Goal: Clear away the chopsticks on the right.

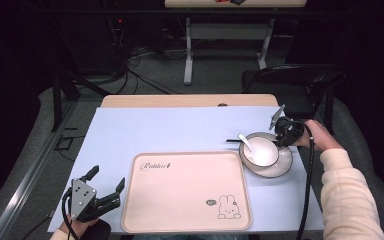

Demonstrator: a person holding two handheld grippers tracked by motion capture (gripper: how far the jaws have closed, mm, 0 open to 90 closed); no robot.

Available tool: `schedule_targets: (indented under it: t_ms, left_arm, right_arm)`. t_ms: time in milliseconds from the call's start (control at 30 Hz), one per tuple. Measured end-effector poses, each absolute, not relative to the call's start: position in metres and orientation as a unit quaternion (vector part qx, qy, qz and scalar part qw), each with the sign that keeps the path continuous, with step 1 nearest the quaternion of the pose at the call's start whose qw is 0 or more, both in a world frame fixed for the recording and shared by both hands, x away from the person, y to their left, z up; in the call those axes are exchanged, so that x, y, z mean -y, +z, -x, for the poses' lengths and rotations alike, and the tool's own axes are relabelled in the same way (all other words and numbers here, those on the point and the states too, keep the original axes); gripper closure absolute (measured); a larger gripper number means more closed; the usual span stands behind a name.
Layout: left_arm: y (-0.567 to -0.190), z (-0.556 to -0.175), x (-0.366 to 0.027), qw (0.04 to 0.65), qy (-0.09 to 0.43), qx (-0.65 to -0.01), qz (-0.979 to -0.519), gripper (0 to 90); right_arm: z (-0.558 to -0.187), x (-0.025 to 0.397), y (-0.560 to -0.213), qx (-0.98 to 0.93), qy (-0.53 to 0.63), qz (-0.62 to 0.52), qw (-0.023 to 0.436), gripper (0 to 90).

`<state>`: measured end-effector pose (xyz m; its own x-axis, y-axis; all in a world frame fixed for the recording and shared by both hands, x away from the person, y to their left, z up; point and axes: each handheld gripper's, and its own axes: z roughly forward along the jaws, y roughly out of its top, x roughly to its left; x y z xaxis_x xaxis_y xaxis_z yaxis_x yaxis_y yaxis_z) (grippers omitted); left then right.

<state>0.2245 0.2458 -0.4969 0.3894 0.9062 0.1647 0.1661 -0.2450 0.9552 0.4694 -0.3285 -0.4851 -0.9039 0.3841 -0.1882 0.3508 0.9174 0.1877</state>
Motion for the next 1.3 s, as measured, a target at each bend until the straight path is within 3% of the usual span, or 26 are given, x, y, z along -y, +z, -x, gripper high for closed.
schedule_targets:
  t_ms: [933,1000,1033,1300]
  left_arm:
    - [-0.497,-0.225,-0.245,0.472,0.391,-0.390,-0.687,15.3]
    - [-0.497,-0.225,-0.245,0.472,0.391,-0.390,-0.687,15.3]
    - [-0.497,-0.225,-0.245,0.472,0.391,-0.390,-0.687,15.3]
    - [-0.497,-0.225,-0.245,0.472,0.390,-0.390,-0.687,15.3]
  right_arm:
    - [-0.475,0.319,-0.502,-0.987,0.063,-0.128,0.075,84.8]
    - [-0.475,0.319,-0.500,-0.987,0.060,-0.127,0.076,84.9]
    - [-0.469,0.320,-0.485,-0.983,0.071,-0.135,0.100,84.9]
    - [-0.466,0.322,-0.477,-0.980,0.081,-0.142,0.113,85.0]
